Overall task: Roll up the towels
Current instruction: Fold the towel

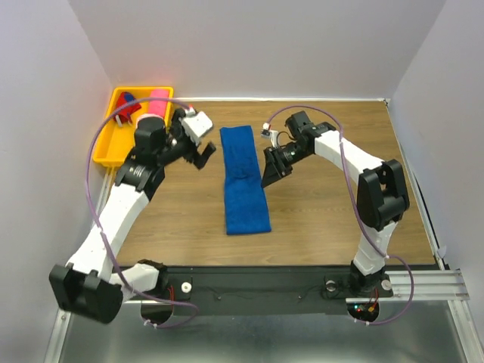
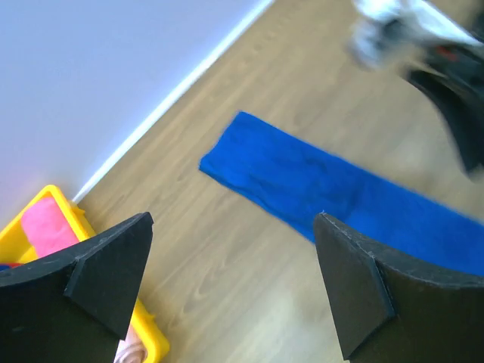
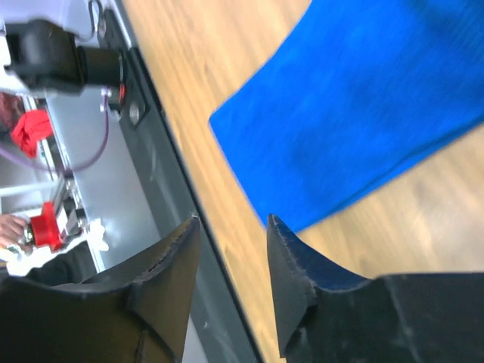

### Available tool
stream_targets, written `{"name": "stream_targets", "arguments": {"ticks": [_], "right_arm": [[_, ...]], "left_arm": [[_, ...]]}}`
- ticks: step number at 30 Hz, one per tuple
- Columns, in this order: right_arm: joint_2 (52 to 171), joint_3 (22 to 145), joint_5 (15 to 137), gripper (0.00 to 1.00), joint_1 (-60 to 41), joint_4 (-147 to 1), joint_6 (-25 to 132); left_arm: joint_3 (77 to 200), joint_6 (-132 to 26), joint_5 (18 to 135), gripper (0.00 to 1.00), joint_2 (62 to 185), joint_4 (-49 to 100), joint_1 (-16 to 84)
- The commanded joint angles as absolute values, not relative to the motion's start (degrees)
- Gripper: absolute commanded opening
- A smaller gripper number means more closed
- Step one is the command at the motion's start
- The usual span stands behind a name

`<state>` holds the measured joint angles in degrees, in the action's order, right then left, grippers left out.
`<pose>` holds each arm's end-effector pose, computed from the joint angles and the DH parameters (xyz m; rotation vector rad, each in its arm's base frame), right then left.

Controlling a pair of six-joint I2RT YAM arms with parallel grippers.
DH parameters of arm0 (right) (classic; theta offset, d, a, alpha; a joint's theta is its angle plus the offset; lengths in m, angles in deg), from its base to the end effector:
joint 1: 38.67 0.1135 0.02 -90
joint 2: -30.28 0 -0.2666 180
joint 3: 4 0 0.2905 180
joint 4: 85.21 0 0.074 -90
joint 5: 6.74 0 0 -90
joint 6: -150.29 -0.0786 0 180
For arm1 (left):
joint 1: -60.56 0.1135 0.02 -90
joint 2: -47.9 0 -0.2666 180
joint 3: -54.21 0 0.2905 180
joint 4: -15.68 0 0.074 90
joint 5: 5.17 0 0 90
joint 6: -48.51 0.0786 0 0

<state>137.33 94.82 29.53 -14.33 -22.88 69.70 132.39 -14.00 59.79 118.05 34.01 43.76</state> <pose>0.3618 0.2332 0.2132 -0.9752 2.4339 1.3701 0.3350 -0.1359 0.3789 0.9385 1.4649 -0.2452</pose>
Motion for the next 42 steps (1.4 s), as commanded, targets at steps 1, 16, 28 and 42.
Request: {"name": "stream_targets", "arguments": {"ticks": [1, 16, 28, 42], "right_arm": [[141.6, 99.1, 27.7, 0.41, -14.2, -26.7, 65.7], [153.7, 97.1, 26.9, 0.28, -11.0, -34.2, 60.5], [156.1, 95.9, 28.4, 0.26, -11.0, -34.4, 59.0], [153.2, 88.5, 27.5, 0.26, -11.1, -36.1, 61.4]], "left_arm": [[122.0, 0.7, 53.9, 0.99, 113.9, 47.6, 40.4], [95.6, -1.2, 76.7, 0.67, 106.7, 30.9, 3.4], [95.8, 4.9, 81.5, 0.63, 120.0, 22.5, 1.0], [97.2, 5.5, 76.6, 0.03, 121.6, 27.5, 0.8]]}}
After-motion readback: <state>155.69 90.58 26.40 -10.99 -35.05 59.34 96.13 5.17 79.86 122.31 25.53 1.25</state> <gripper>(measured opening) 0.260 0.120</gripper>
